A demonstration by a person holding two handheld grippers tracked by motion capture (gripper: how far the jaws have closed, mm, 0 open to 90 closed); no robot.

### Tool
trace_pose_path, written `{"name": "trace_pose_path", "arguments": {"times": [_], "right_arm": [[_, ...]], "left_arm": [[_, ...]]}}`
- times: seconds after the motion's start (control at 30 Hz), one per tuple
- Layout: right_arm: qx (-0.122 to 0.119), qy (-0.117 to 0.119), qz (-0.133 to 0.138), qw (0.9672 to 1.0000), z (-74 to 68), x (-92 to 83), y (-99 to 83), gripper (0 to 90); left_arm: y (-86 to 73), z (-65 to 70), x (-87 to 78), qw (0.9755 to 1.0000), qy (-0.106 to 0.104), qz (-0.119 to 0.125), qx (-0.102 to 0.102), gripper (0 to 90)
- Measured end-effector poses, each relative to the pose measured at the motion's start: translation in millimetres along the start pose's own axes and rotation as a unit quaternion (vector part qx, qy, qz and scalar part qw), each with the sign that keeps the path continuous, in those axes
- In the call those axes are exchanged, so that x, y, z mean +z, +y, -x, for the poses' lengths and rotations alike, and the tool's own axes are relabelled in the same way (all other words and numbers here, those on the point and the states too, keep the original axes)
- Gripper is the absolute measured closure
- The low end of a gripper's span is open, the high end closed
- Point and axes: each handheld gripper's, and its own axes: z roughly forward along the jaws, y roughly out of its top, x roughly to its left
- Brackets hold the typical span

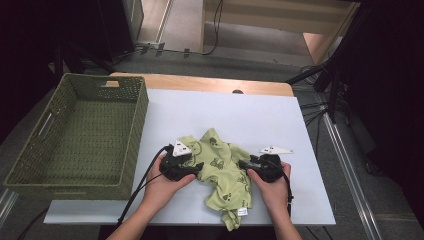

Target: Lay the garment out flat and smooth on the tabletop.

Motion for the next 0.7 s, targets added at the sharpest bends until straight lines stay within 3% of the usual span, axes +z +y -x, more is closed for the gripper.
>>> {"name": "trace_pose_path", "arguments": {"times": [0.13,0.23,0.37,0.47,0.63,0.7], "right_arm": [[-0.016,0.004,-0.01,0.9998,-2.5,4.8,4.3,77.1],[-0.018,0.004,-0.002,0.9998,-1.0,6.0,8.8,82.4],[-0.022,-0.003,0.019,0.9996,4.5,2.3,21.4,83.0],[-0.038,-0.009,0.031,0.9987,7.5,-1.0,33.2,83.0],[-0.063,-0.015,0.035,0.9973,8.5,-2.8,51.5,83.2],[-0.075,-0.025,0.037,0.9962,6.8,-2.7,58.2,83.3]], "left_arm": [[-6.9,-0.1,2.5,0.9999,-0.009,-0.002,0.008,70.7],[-8.5,0.4,-4.6,0.9996,-0.02,-0.013,0.014,87.8],[-16.6,9.4,-15.4,0.9976,-0.046,-0.028,0.043,89.3],[-22.9,19.6,-23.8,0.9955,-0.067,-0.032,0.059,89.5],[-32.3,45.1,-36.5,0.9882,-0.112,-0.031,0.099,89.6],[-35.0,53.9,-40.8,0.9863,-0.117,-0.029,0.113,89.6]]}}
